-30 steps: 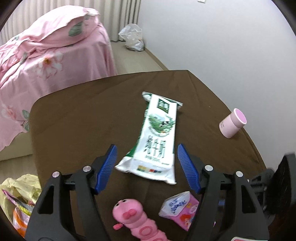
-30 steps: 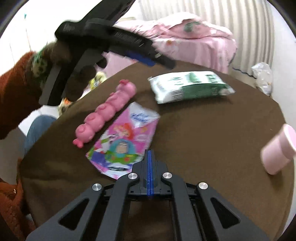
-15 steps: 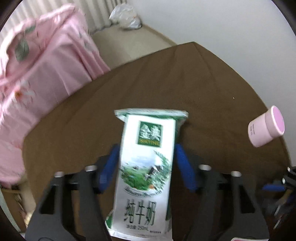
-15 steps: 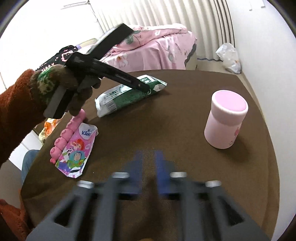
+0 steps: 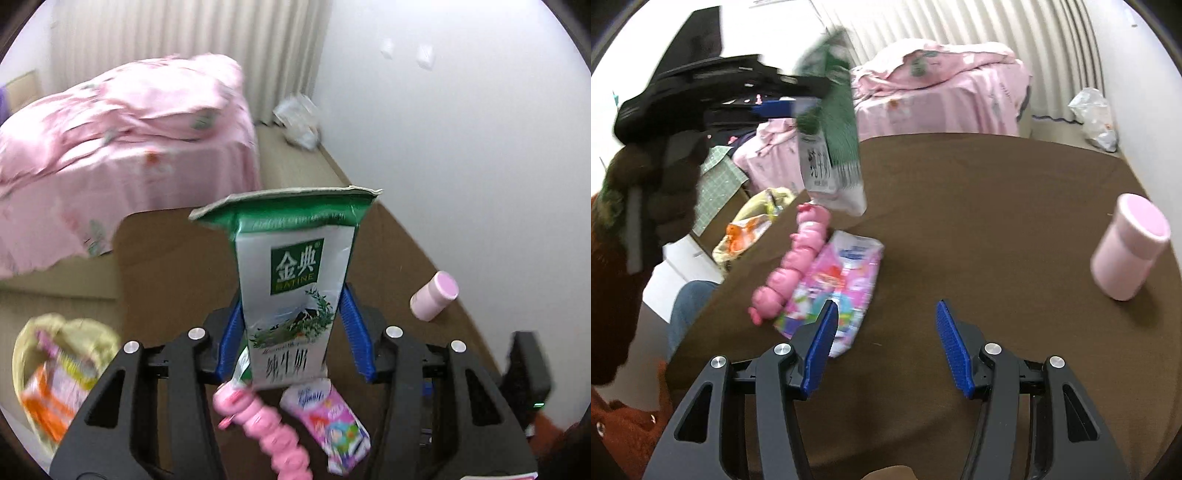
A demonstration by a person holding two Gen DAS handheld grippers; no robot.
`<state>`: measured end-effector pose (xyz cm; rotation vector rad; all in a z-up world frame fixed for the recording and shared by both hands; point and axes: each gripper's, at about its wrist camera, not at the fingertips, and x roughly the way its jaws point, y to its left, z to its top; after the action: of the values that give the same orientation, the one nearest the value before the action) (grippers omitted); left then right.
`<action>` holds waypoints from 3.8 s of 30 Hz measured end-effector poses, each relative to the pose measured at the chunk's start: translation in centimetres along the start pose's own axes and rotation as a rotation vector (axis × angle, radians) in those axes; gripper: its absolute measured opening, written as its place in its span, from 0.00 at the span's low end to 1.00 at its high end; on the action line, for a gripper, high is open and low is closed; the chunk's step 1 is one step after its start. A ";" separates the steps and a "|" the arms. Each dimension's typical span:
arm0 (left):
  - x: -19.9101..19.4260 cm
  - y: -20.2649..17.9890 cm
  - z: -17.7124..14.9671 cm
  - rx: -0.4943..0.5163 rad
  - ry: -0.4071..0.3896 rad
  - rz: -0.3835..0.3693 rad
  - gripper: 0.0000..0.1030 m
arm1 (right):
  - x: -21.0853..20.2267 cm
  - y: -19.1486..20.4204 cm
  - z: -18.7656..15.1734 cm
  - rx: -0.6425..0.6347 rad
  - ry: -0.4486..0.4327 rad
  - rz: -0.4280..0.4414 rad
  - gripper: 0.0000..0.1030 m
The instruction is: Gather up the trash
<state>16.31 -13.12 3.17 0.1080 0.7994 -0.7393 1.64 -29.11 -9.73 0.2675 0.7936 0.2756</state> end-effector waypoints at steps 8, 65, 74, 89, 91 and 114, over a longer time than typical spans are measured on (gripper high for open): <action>-6.0 3.3 -1.6 -0.108 -0.074 -0.008 0.46 | 4.4 3.9 0.5 -0.055 0.091 -0.060 0.51; -2.9 28.8 -16.5 -0.527 0.008 0.454 0.45 | 26.5 24.0 15.9 -0.617 0.302 0.062 0.03; -2.4 30.1 -17.2 -0.597 0.031 0.422 0.45 | 30.9 24.9 13.6 -0.650 0.449 0.106 0.03; -3.4 30.5 -17.7 -0.649 -0.017 0.339 0.48 | 28.0 23.7 13.5 -0.578 0.408 0.167 0.05; -3.8 30.2 -17.7 -0.647 -0.031 0.333 0.51 | 27.3 23.6 13.7 -0.567 0.384 0.168 0.11; -15.2 7.1 -17.6 -0.407 -0.156 0.643 0.86 | 2.3 15.7 6.5 -0.278 -0.031 0.045 0.40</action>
<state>3.00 6.98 -0.12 -0.0606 0.6948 0.0283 5.70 -14.61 -1.57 0.0278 0.7092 0.4194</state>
